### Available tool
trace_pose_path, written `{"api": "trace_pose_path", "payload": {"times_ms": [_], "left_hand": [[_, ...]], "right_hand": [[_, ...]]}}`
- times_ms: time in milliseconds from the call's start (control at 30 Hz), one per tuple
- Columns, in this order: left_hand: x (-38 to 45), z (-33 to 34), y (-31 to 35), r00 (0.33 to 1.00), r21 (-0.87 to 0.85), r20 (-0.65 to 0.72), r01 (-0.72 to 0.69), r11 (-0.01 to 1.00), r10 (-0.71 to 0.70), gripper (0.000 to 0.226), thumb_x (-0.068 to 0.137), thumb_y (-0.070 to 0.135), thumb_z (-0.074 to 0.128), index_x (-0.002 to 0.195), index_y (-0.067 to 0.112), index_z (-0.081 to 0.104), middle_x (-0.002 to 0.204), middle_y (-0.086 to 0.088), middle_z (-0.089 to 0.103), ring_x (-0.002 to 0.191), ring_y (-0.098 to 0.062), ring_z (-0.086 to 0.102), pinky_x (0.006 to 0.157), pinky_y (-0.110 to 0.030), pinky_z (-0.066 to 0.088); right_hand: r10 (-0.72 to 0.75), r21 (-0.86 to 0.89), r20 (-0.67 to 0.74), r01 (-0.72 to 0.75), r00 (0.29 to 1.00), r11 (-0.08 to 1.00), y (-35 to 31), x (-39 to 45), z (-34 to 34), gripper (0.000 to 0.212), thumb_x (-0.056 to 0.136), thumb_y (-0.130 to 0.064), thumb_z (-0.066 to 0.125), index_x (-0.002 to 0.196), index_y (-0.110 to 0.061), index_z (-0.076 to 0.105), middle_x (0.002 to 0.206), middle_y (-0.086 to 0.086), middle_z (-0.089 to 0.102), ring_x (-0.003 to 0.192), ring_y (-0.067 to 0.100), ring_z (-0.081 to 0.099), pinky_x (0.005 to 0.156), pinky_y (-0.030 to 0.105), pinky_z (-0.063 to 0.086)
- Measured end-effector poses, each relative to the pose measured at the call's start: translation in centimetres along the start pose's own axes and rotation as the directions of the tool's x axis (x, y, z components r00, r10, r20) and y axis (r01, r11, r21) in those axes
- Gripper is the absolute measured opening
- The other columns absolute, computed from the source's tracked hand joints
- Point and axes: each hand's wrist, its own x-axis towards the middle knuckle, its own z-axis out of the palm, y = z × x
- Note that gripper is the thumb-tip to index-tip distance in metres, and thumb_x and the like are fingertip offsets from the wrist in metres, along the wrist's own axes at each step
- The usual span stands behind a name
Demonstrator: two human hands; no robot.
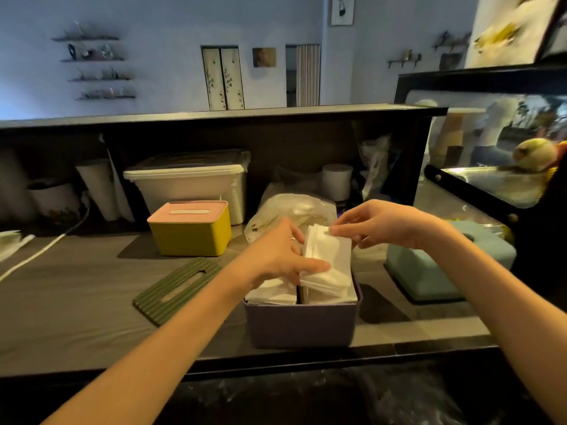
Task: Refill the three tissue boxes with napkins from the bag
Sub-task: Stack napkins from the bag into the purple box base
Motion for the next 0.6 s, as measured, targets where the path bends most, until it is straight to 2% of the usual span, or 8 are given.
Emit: {"api": "trace_pose_path", "payload": {"times_ms": [100, 200, 267, 367, 433, 500, 600], "left_hand": [[-0.5, 0.7, 0.1, 0.999, 0.101, -0.032, -0.017, 0.995, 0.020, 0.062, 0.072, 0.042, 0.089, 0.112, 0.022, 0.046, 0.088, -0.002, 0.075, 0.074, -0.012, 0.071, 0.062, -0.026, 0.056], [-0.4, 1.3, -0.1, 0.996, 0.259, -0.077, -0.033, 0.965, 0.054, 0.066, 0.068, 0.052, 0.089, 0.109, 0.023, 0.047, 0.093, 0.001, 0.072, 0.088, -0.013, 0.067, 0.079, -0.037, 0.058], [-0.3, 1.8, -0.4, 0.993, 0.353, -0.084, -0.050, 0.934, 0.084, 0.067, 0.067, 0.058, 0.087, 0.109, 0.024, 0.047, 0.093, 0.004, 0.070, 0.089, -0.013, 0.066, 0.082, -0.041, 0.057], [-0.5, 1.3, -0.4, 0.980, 0.387, -0.110, -0.112, 0.915, 0.167, 0.060, 0.071, 0.056, 0.084, 0.109, 0.025, 0.049, 0.090, 0.007, 0.068, 0.085, -0.008, 0.063, 0.077, -0.031, 0.054], [-0.7, -0.3, -0.5, 0.961, 0.371, -0.107, -0.201, 0.907, 0.257, 0.047, 0.077, 0.048, 0.083, 0.107, 0.026, 0.055, 0.091, 0.009, 0.066, 0.084, -0.005, 0.061, 0.069, -0.020, 0.050], [-0.8, -2.5, -1.1, 0.940, 0.402, -0.024, -0.303, 0.864, 0.340, 0.035, 0.081, 0.043, 0.081, 0.106, 0.029, 0.062, 0.101, 0.016, 0.063, 0.095, -0.006, 0.061, 0.075, -0.018, 0.053], [-0.9, -4.7, -2.7, 0.905, 0.419, 0.208, -0.426, 0.802, 0.372, 0.038, 0.083, 0.039, 0.081, 0.117, 0.032, 0.067, 0.119, 0.020, 0.061, 0.114, 0.000, 0.057, 0.096, -0.016, 0.048]], "right_hand": [[0.036, -0.102, -0.041, -0.040, 0.999, 0.994, 0.2, 0.1, 0.5, 0.029, 0.084, -0.051, 0.077, 0.104, -0.029, 0.076, 0.097, 0.002, 0.076, 0.086, 0.011, 0.069, 0.081, 0.026, 0.059], [0.034, -0.189, -0.076, -0.048, 0.997, 0.981, 0.4, 0.3, 1.2, 0.033, 0.086, -0.048, 0.076, 0.109, -0.025, 0.076, 0.096, -0.003, 0.075, 0.084, 0.009, 0.071, 0.070, 0.019, 0.058], [0.021, -0.230, -0.099, -0.043, 0.995, 0.972, 0.5, 0.4, 1.8, 0.032, 0.087, -0.047, 0.076, 0.110, -0.025, 0.075, 0.095, -0.006, 0.074, 0.081, 0.007, 0.070, 0.063, 0.015, 0.053], [-0.064, -0.345, -0.218, -0.016, 0.974, 0.938, 1.2, 0.4, 2.6, 0.038, 0.083, -0.053, 0.077, 0.112, -0.028, 0.072, 0.092, -0.011, 0.068, 0.082, 0.004, 0.064, 0.064, 0.016, 0.047], [-0.200, -0.355, -0.356, 0.066, 0.913, 0.933, 1.3, -0.4, 2.5, 0.035, 0.082, -0.052, 0.078, 0.110, -0.031, 0.069, 0.090, -0.013, 0.065, 0.082, 0.003, 0.062, 0.067, 0.017, 0.048], [-0.347, -0.360, -0.386, 0.207, 0.855, 0.910, 1.2, -1.6, 2.4, 0.031, 0.082, -0.050, 0.079, 0.106, -0.034, 0.068, 0.092, -0.014, 0.065, 0.084, 0.004, 0.064, 0.070, 0.019, 0.054], [-0.397, -0.373, -0.190, 0.308, 0.898, 0.875, 0.7, -3.4, 3.0, 0.040, 0.077, -0.053, 0.080, 0.112, -0.036, 0.069, 0.101, -0.019, 0.065, 0.090, -0.003, 0.064, 0.077, 0.020, 0.057]]}}
